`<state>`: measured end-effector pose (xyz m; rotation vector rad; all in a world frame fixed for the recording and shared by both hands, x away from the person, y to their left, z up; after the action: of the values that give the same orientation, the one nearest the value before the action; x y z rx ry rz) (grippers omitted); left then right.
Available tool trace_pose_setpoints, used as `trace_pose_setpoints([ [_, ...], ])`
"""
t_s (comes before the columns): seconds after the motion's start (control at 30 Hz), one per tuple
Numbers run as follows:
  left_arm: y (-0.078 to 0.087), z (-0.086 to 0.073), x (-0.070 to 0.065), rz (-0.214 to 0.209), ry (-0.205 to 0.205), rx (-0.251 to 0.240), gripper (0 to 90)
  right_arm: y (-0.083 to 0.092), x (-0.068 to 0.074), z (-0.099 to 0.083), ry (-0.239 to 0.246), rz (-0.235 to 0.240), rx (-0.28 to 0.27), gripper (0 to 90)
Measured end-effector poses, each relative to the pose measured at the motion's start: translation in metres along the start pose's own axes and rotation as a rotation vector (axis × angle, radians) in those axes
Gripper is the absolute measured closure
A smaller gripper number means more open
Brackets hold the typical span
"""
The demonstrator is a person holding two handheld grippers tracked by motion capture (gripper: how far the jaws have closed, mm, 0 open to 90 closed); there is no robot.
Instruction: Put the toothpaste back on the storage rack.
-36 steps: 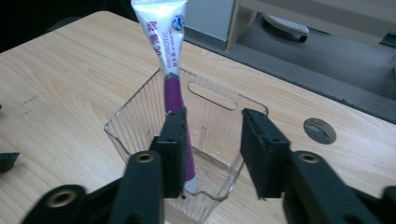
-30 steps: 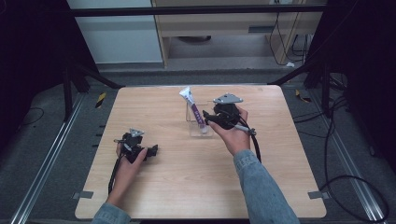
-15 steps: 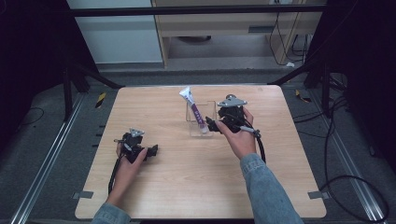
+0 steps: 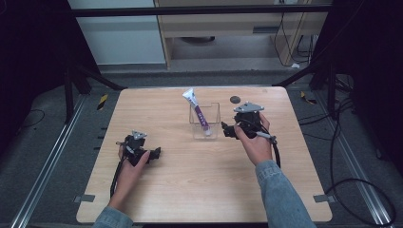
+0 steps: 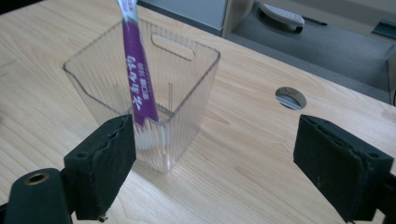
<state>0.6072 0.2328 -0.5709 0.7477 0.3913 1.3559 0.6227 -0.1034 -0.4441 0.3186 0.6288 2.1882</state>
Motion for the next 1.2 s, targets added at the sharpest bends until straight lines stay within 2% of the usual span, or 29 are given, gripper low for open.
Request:
trace_pose_setpoints([
  [0.37,0.000,0.000,0.000,0.000,-0.001,0.001,0.0,0.008,-0.017,-0.024,-0.039,-0.023,0.017,12.5],
  [0.73,0.000,0.000,0.000,0.000,-0.001,0.001,0.0,0.016,-0.032,-0.044,-0.014,-0.060,0.018,12.6],
  [1.0,0.000,0.000,0.000,0.000,-0.001,0.001,0.0,0.019,-0.046,-0.067,-0.050,-0.085,0.046,11.7],
  [1.2,0.000,0.000,0.000,0.001,-0.004,0.002,0.0,0.018,-0.054,-0.083,-0.084,-0.086,0.067,11.3],
])
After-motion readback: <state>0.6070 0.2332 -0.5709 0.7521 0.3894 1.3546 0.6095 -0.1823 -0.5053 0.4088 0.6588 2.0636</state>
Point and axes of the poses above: each handheld gripper's, and its own axes: y roughly backward along the jaws, z roughly out of its top, x roughly to its left, the point moved 9 cm from there along -y, roughly forward along the jaws, and after that the axes turned 12 degrees about z, right-handed, at the moved point
